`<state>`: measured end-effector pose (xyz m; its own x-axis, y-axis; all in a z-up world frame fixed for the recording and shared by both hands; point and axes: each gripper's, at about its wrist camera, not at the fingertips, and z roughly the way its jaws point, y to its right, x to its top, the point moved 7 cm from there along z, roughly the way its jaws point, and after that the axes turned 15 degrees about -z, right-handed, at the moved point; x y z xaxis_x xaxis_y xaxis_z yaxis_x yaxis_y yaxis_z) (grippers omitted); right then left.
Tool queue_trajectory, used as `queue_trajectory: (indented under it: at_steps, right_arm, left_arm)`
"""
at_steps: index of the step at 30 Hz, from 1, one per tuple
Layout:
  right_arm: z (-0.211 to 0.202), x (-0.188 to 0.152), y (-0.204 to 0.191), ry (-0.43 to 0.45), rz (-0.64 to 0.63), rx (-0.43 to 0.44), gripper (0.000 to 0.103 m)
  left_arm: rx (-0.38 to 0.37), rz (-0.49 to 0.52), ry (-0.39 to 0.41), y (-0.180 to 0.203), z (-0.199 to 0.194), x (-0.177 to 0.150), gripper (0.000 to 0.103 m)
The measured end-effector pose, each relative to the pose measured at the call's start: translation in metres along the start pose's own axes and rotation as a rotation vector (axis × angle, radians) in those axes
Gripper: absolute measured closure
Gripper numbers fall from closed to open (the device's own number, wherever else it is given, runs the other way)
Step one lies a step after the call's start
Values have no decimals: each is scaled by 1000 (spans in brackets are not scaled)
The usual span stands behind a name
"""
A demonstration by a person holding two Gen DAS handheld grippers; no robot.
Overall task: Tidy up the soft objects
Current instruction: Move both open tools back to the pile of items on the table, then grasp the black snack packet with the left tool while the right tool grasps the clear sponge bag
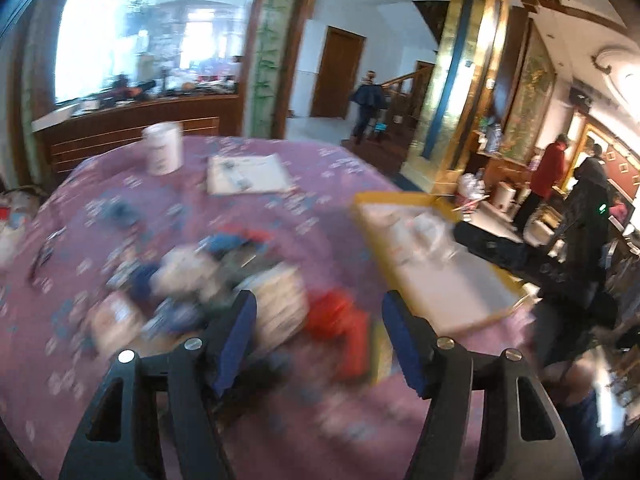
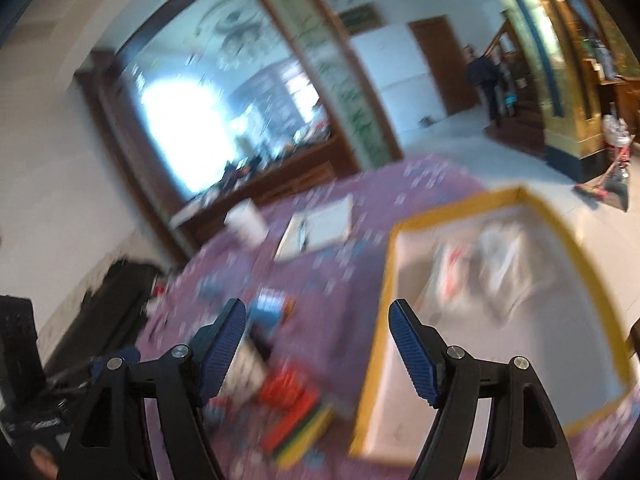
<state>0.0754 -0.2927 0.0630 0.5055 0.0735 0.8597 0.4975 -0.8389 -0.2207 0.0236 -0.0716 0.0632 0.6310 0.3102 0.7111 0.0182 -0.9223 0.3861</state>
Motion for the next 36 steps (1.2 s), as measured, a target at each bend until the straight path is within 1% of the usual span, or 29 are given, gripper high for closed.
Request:
queue_trajectory:
  at_steps: [1,3,6,7,8,10,11,13,14,16,18,19,20,21,22,25,29,30,33,34,36]
  right_arm:
    - [5,-13,-11,-29,-14,20,25]
    - [11,-35,-26,-63,-40,38,25]
    - [26,-54,-44,-102,-59,80,25]
    - [30,-59,-47,-109,-63,83,25]
    - [35,-64,-50,-123,-72,81,25]
    - [43,-71,-50,-138,-70,87,25]
    - [46,-73,-51,-149,-71,81,25]
    - [43,-68,-52,-116,-95,87,25]
    - [43,-67,-53,-103,-106,92,25]
    - [44,-66,-56,-111,-115,107,25]
    - [42,-66,-56,-107,-118,108,25]
    - [42,-65,-57,-105,-121,107,25]
    - [43,-66,-57,-109,-122,112,25]
    - [44,-66,-57,-116,-122,110,25]
    - [45,-67,-57,-123,-122,101,25]
    - [49,-68,-58,-145,-130,88,25]
    - [59,-73,-59,-203,-145,44,23]
    - [60,-75,-58,-216,-143,34,23]
    - [70,-82,-52,-285,-118,-4,23]
    - [74,-85,-50,-316,-106,-17,23]
    - [78,-86,-47,-340,-93,-43,23]
  left_arm:
    - [12,-13,-1,-13,-3,-7,38]
    - [44,-86,-39,-52,-4,-27,38]
    - [74,-174,-82,-86,3,-34,38]
    - [74,-185,-96,-90,5,-33,38]
    - [69,-188,-106,-91,7,-32,38]
    - [58,-183,-132,-90,12,-32,27]
    - [54,-170,-148,-87,17,-33,26]
    - [65,-134,-160,-81,24,-36,26]
    - [83,-115,-160,-77,30,-35,26]
    - [118,-67,-186,-73,46,-39,26]
    - [153,-51,-231,-75,62,-46,26]
    - [164,-52,-241,-77,67,-49,26]
    - [176,-65,-250,-80,71,-51,28]
    - [180,-70,-258,-82,72,-53,44]
    - [177,-75,-261,-84,72,-53,48]
    - [133,-123,-204,-90,61,-47,50]
    - [45,-229,-49,-103,32,-29,51]
    - [39,-244,-27,-105,29,-25,50]
    - [74,-280,32,-116,22,-19,50]
    - [64,-287,36,-116,19,-19,50]
    - [66,-285,36,-115,19,-19,50]
